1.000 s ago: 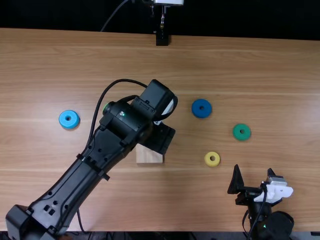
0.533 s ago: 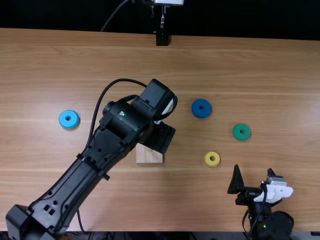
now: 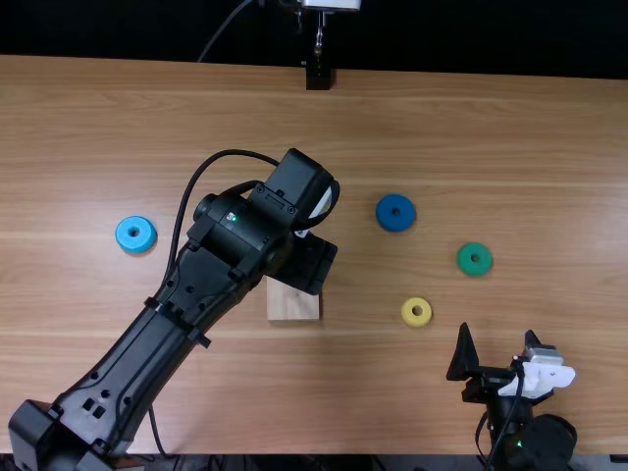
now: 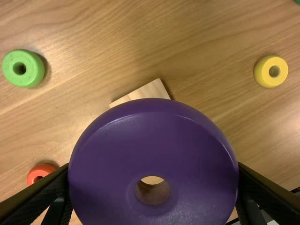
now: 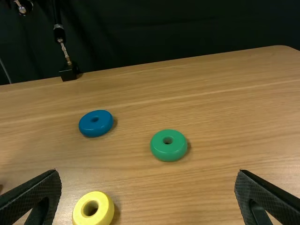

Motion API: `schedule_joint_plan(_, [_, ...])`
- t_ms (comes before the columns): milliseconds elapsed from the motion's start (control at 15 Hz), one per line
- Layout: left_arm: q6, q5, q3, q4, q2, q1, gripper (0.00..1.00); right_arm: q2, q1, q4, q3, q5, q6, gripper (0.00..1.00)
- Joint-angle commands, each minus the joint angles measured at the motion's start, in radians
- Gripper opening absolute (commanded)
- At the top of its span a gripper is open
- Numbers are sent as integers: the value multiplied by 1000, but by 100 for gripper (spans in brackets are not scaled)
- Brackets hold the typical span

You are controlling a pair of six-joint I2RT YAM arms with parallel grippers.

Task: Build the Hanoi tower: stack the rings onto the peg from bottom to top in this color order: purple, dark blue, light blue, dark green, light green, yellow, orange.

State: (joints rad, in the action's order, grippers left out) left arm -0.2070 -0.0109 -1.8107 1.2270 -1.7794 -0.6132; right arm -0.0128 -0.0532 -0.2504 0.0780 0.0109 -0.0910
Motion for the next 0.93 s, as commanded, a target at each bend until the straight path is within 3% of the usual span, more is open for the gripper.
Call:
schedule_joint_plan(0, [-3, -4, 11, -12, -15, 13, 0, 13, -13, -71, -64, 2, -1, 100])
schedule_joint_plan(867, [-3, -6, 102, -45, -17, 13, 0, 13, -13, -71, -64, 2, -1, 100])
